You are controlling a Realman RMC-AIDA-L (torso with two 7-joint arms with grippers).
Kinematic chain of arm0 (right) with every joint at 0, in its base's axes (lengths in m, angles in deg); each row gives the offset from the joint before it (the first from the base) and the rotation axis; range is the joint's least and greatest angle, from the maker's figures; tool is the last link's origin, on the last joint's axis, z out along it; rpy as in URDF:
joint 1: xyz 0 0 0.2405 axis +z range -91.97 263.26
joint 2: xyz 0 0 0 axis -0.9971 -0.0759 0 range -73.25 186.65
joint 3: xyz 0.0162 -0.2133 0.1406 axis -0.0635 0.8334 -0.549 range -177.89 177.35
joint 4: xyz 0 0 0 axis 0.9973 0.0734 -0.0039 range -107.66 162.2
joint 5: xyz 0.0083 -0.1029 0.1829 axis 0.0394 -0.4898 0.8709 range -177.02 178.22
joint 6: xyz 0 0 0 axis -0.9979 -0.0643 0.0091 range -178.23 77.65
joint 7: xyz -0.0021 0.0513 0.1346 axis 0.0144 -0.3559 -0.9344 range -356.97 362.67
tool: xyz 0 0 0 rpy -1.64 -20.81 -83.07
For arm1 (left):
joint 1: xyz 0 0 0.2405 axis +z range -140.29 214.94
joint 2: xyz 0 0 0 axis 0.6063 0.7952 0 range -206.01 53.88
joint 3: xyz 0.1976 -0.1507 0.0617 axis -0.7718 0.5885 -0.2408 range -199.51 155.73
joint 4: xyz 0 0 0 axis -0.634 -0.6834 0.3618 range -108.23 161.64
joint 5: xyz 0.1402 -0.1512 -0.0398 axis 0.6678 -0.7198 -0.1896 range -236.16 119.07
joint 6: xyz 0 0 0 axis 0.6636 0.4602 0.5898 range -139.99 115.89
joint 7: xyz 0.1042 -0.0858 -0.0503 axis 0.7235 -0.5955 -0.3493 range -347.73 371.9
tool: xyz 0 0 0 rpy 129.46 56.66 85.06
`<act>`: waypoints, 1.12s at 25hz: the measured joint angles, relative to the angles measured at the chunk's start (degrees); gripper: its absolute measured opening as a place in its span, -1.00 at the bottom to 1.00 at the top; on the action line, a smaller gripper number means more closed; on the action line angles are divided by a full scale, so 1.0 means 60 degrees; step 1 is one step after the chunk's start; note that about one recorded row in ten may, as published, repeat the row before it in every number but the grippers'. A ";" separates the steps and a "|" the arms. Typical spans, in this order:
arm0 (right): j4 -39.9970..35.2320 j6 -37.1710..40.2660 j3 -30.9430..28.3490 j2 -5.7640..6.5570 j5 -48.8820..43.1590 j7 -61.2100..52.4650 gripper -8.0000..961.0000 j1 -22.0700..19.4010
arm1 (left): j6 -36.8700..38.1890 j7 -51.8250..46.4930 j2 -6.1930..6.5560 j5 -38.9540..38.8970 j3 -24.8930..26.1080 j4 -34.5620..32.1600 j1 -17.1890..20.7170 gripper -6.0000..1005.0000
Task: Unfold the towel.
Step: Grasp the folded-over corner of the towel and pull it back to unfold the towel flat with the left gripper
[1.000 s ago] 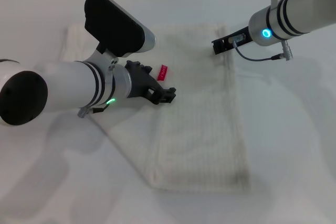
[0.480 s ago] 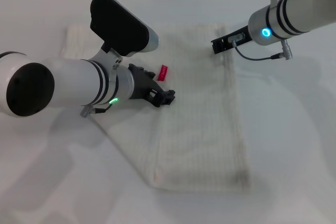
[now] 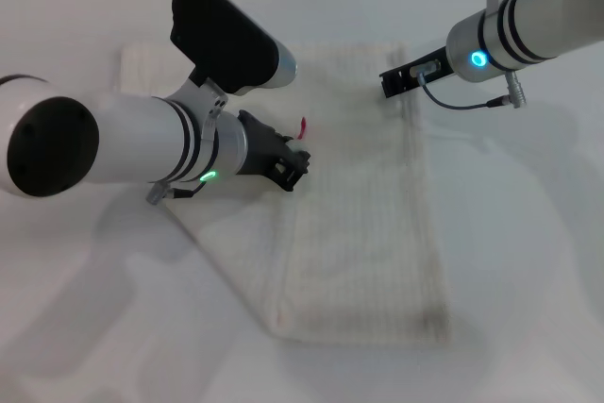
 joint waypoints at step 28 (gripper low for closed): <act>-0.0117 0.0187 0.0118 -0.0015 -0.0004 -0.0001 -0.97 -0.0147 | -0.6121 -0.2707 0.0038 0.3417 0.0312 0.5314 0.1172 -0.86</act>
